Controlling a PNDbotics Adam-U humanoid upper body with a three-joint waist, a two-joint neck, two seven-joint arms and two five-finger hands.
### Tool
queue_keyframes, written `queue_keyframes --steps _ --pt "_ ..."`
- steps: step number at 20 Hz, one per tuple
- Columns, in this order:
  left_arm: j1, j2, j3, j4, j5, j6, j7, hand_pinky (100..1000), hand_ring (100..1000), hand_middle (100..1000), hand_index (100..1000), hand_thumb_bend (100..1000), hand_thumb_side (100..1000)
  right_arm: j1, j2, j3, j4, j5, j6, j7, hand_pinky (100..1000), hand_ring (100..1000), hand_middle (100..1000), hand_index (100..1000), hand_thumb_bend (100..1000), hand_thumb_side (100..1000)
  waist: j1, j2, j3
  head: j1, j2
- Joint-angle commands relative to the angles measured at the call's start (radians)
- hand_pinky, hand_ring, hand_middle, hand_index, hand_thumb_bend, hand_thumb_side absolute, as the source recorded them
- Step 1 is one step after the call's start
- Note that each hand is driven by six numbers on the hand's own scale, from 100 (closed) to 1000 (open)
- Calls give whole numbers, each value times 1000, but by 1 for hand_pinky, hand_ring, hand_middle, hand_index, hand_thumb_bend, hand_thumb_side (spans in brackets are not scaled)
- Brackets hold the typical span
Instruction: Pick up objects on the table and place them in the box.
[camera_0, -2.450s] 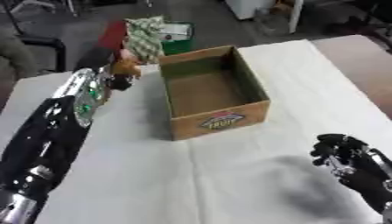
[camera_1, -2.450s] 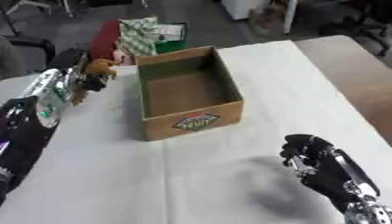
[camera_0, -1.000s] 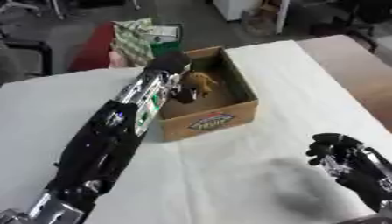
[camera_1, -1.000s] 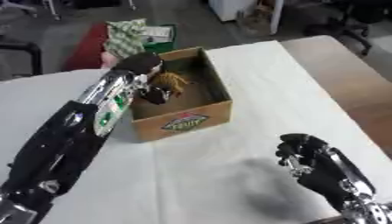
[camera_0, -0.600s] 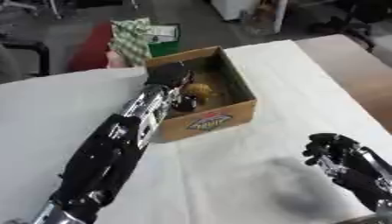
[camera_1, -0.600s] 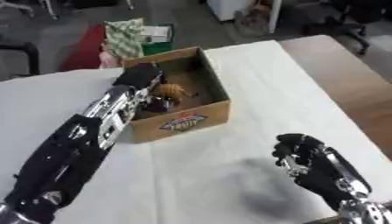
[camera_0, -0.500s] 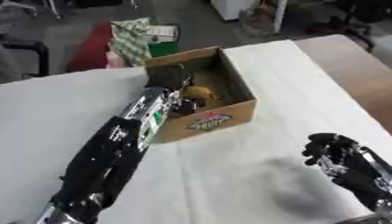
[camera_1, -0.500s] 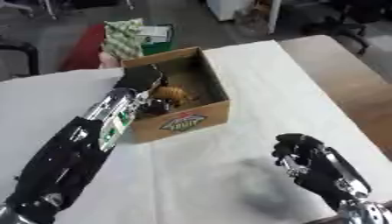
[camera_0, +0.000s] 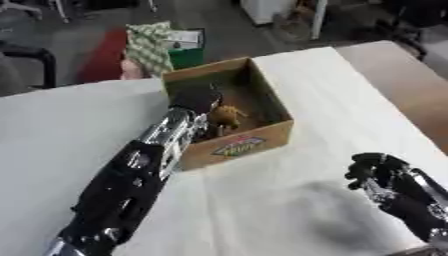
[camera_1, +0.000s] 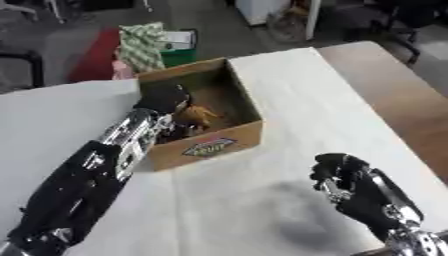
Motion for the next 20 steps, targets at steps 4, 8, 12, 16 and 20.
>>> queue_keyframes --steps 4,8,12,16,20 --pt "-16 1 -1 -21 -27 0 -23 758 758 743 814 434 260 -10 -10 -3 -17 -3 -2 2 626 676 607 737 100 200 -9 -13 2 0 -10" --pt "-15 4 2 -25 -32 3 -22 797 795 782 845 645 506 -9 -9 -3 -17 -2 -2 3 626 677 608 738 100 200 -11 -12 3 -2 -11" --pt "-18 13 9 -38 -16 7 -14 843 844 822 867 889 682 -9 -9 -4 -16 -2 -1 4 626 677 608 738 100 200 -11 -12 4 -5 -11" --pt "-27 34 20 -87 33 9 -36 880 890 863 876 1000 743 -6 -9 -6 -15 -1 0 3 626 677 608 738 100 200 -12 -13 8 -11 -10" --pt "-43 80 29 -194 67 27 -24 884 894 876 871 1000 734 -2 -9 -9 -14 0 0 0 626 677 608 738 100 200 -12 -18 15 -19 -7"
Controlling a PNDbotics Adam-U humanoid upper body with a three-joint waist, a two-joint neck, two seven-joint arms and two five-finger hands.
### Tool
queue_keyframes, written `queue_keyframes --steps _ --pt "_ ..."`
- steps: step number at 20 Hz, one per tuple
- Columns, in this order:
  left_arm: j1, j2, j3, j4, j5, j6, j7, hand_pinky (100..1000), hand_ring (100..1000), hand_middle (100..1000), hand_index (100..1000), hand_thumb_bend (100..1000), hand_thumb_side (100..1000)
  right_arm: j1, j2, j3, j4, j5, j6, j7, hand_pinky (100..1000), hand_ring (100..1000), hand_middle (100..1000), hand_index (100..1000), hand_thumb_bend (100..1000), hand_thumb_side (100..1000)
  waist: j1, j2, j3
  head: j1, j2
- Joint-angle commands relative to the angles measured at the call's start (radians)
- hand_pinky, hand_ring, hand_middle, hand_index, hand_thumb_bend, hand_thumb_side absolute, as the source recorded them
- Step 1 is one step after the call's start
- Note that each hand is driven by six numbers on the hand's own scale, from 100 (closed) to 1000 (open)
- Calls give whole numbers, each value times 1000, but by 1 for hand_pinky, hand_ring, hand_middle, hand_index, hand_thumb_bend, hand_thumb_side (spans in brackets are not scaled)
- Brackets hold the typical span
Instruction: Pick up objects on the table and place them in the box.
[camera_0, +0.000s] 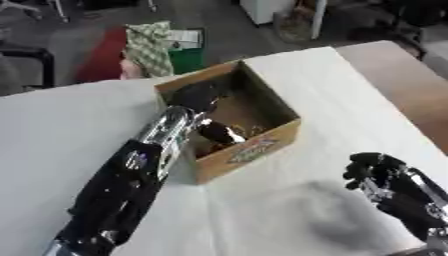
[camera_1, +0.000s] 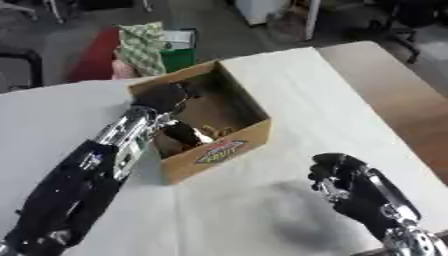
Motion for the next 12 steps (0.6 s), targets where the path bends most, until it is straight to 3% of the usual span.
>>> queue_keyframes --steps 1,7,8,12 --pt "-36 60 18 -112 26 17 14 880 891 874 870 1000 729 -2 -10 -9 -14 0 -1 -1 626 677 608 738 100 200 -10 -22 5 -9 -5" --pt "10 177 59 -354 169 59 67 855 868 854 854 987 678 7 -9 -19 -12 -1 0 -10 627 677 608 738 100 200 -10 -33 32 -30 0" --pt "31 198 67 -394 204 71 79 845 862 850 851 918 680 9 -9 -20 -12 -1 -1 -12 627 677 608 738 100 200 -11 -34 37 -35 1" --pt "146 271 122 -531 396 153 181 762 806 807 817 502 674 16 -9 -29 -12 -5 -2 -22 627 676 607 738 100 201 -16 -40 64 -55 7"
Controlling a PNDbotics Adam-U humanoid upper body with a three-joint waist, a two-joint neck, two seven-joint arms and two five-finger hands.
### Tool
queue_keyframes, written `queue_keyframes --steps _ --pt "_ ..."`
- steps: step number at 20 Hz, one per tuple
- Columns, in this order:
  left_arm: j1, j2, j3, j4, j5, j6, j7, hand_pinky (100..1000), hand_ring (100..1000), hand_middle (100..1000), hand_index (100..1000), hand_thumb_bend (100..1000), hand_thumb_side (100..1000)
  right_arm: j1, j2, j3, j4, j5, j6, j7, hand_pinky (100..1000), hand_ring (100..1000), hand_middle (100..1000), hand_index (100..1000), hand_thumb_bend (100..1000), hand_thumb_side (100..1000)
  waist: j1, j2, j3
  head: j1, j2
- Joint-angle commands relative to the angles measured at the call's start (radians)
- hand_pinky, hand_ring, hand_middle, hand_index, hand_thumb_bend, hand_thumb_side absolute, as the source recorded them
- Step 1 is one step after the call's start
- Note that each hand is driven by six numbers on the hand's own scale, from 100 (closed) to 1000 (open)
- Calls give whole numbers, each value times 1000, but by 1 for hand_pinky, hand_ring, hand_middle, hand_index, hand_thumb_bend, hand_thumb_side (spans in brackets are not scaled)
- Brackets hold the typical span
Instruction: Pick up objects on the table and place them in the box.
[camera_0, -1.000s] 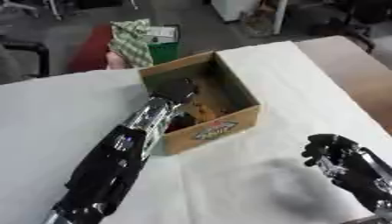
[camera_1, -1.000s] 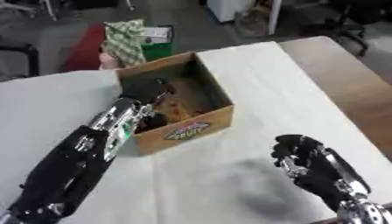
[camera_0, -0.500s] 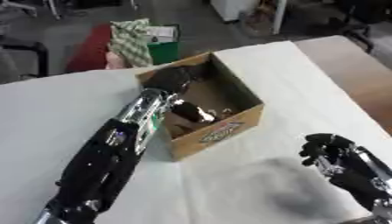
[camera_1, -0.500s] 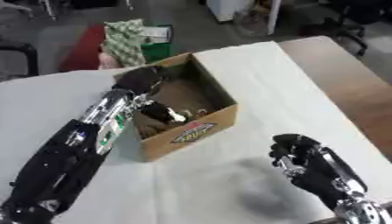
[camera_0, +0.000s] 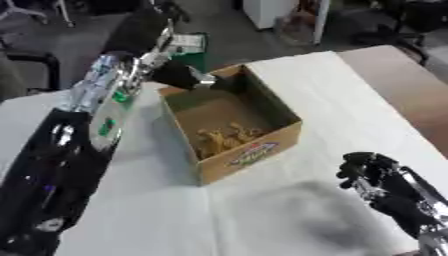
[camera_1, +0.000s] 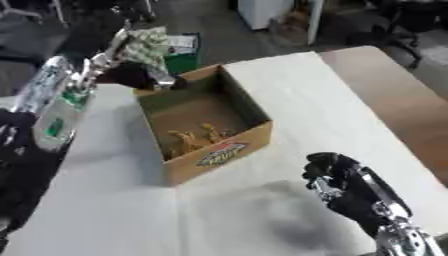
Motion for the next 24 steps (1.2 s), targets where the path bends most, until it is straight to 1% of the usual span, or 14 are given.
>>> queue_keyframes --steps 1,2,3,4,5,7,8,10,13,16,18,20,21,24 --pt "55 69 60 -115 177 68 111 744 794 796 811 457 677 -1 -9 -15 -13 -6 -3 -11 627 676 607 737 100 201 -11 -20 12 -17 6" --pt "90 79 74 -141 259 90 168 726 782 786 808 413 686 0 -9 -16 -14 -8 -3 -13 626 676 607 738 100 201 -13 -21 19 -20 8" --pt "132 87 88 -165 350 104 229 712 773 778 806 390 698 0 -9 -17 -14 -10 -4 -15 627 676 607 737 100 201 -15 -22 26 -22 11" --pt "165 95 95 -183 433 108 283 712 773 778 806 390 698 1 -9 -18 -14 -11 -5 -16 627 676 607 737 100 201 -16 -23 29 -22 13" --pt "207 101 105 -200 519 106 337 686 758 763 798 339 716 1 -9 -20 -15 -13 -5 -19 626 675 606 737 100 201 -17 -22 35 -24 13" --pt "292 113 116 -236 682 89 432 663 744 754 793 326 738 2 -10 -23 -17 -18 -7 -23 626 675 606 738 100 218 -20 -23 47 -29 16" --pt "331 116 119 -259 752 74 474 652 737 747 789 316 767 3 -12 -24 -18 -20 -9 -25 626 675 606 738 100 201 -21 -23 53 -30 19" --pt "402 115 122 -307 862 37 544 649 736 746 788 322 775 3 -13 -30 -20 -25 -11 -31 626 675 606 738 100 201 -22 -24 61 -28 22" --pt "508 95 129 -370 945 -3 612 631 718 733 778 319 798 4 -13 -38 -22 -34 -12 -41 626 673 605 737 100 202 -21 -26 78 -17 26" --pt "606 64 132 -407 985 -28 640 622 703 720 774 315 812 6 -12 -40 -24 -41 -12 -46 626 672 604 737 100 202 -20 -30 88 -2 35" --pt "658 38 135 -422 1004 -41 656 615 691 710 770 315 819 9 -14 -41 -24 -44 -11 -49 625 671 603 737 100 198 -19 -33 97 13 49" --pt "698 7 138 -432 1018 -56 671 607 674 694 766 319 824 13 -14 -42 -24 -47 -12 -51 625 670 603 737 100 243 -19 -38 105 24 69" --pt "712 -5 138 -435 1023 -63 676 604 669 688 764 317 816 15 -13 -43 -25 -48 -12 -53 625 670 603 737 100 303 -19 -40 107 26 77" --pt "744 -37 137 -435 1032 -80 691 596 656 676 757 319 827 17 -14 -41 -26 -54 -16 -55 624 670 602 737 100 388 -22 -46 115 31 105"
